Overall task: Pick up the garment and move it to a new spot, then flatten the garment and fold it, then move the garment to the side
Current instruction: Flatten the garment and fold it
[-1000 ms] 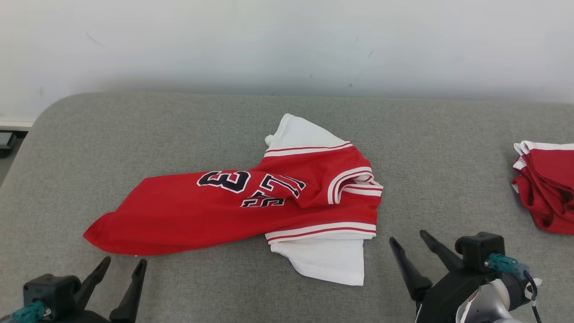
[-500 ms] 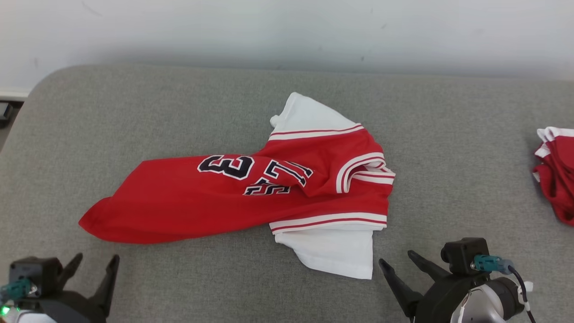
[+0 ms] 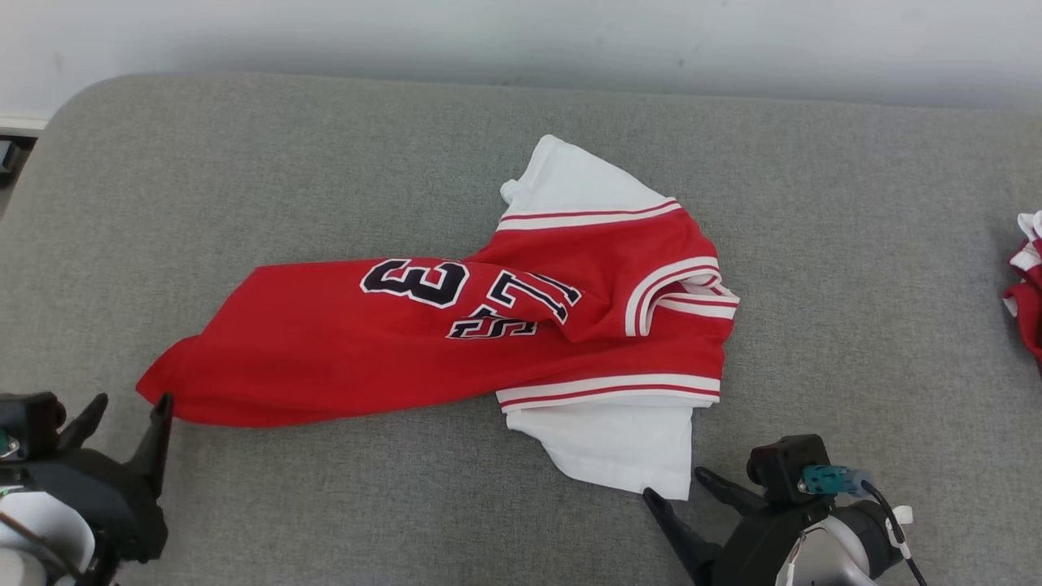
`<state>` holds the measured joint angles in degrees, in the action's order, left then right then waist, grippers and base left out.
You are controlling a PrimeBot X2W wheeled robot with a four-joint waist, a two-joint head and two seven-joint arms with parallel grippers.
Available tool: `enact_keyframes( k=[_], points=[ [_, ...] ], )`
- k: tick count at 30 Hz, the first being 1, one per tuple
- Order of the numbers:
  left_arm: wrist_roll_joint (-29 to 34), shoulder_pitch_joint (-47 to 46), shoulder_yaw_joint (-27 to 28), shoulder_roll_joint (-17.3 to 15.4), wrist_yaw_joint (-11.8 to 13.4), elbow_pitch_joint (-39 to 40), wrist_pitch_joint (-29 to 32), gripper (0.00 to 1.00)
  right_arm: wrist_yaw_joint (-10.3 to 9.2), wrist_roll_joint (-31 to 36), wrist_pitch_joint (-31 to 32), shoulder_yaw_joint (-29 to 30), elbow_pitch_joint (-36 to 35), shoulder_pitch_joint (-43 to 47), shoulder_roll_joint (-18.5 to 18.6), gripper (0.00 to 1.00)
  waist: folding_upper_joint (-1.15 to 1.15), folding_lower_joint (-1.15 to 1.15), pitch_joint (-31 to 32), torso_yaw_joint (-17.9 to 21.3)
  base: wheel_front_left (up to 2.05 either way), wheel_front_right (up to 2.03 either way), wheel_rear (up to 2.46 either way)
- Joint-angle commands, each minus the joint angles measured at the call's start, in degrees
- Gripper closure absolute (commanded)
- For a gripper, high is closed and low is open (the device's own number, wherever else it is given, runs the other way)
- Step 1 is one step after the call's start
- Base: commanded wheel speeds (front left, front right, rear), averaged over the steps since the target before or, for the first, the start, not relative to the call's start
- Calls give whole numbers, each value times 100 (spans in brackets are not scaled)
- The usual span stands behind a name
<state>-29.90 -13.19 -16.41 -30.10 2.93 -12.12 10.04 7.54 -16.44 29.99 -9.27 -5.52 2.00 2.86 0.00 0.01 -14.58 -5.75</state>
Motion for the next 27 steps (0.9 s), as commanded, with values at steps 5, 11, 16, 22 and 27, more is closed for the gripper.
enact_keyframes(
  k=[5,11,16,22,27],
  points=[
    [-136,-379,64,36,-51,-538,66,0,-11,98,38,-110,30,-90,9,0,0,-1,-112,55,0,0,0],
    [-254,-797,46,192,-131,-1065,89,0,-11,189,131,-168,67,-128,10,0,0,-1,-285,83,0,0,0],
    [-423,-978,22,349,-99,-1412,406,0,-12,231,277,-143,81,-167,11,0,0,-1,-384,89,0,0,0],
    [-619,-997,-37,546,-128,-1589,574,100,-12,240,301,-111,185,-179,10,100,0,-1,-445,63,0,0,0],
    [-658,-794,-36,696,-6,-1494,500,100,-12,287,259,-16,286,-209,12,100,0,-1,-477,24,0,0,0]
  ],
)
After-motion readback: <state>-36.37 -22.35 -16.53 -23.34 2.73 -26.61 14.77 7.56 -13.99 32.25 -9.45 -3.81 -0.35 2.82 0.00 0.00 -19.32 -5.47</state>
